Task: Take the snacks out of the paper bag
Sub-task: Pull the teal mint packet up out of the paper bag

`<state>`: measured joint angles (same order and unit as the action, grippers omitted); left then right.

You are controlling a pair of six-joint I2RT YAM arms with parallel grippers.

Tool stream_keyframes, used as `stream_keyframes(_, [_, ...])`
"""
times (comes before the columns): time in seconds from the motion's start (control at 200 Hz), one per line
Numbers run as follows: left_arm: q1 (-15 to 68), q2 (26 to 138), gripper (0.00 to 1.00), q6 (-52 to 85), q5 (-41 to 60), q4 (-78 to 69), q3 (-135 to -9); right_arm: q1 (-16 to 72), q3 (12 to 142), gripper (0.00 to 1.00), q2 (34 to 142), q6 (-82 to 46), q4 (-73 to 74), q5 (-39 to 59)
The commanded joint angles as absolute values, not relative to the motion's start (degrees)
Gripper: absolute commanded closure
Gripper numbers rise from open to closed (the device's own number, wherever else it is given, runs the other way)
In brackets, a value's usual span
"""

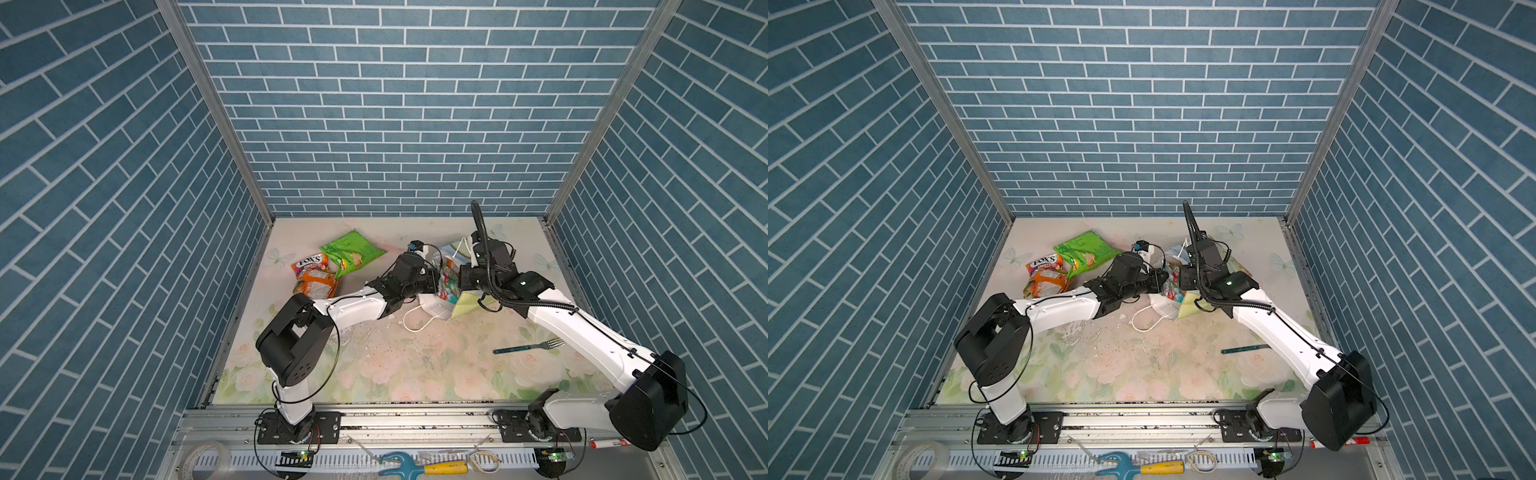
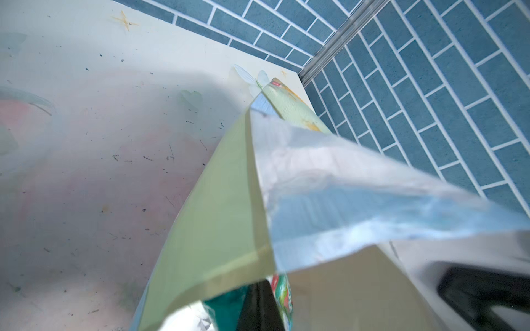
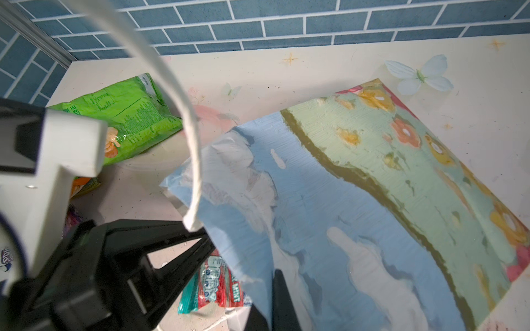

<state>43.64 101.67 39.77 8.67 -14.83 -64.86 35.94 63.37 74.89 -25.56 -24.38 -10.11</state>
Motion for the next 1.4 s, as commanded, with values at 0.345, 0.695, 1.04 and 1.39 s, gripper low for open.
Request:
stream_keyframes(0.345, [43.1,93.6,1.00,39.3,7.2,-16.5,-60.2,35.9,60.7,1.00,71.7,-28.7,-23.8,-11.0])
stream_keyframes(0.695, [43.2,86.6,1.00,38.0,5.4,-16.1,-56.7,35.9,59.8,1.00,70.3,-27.6,-24.8,-12.1])
stream_keyframes(1.04, [43.0,84.7,1.00,37.8,5.9,-16.5,-55.1,35.9,59.6,1.00,70.4,-25.8,-26.1,-11.8])
stream_keyframes(1.39, [43.0,83.0,1.00,39.3,8.4,-17.5,-54.2,35.9,60.3,1.00,69.4,-16.6,-28.9,-11.0])
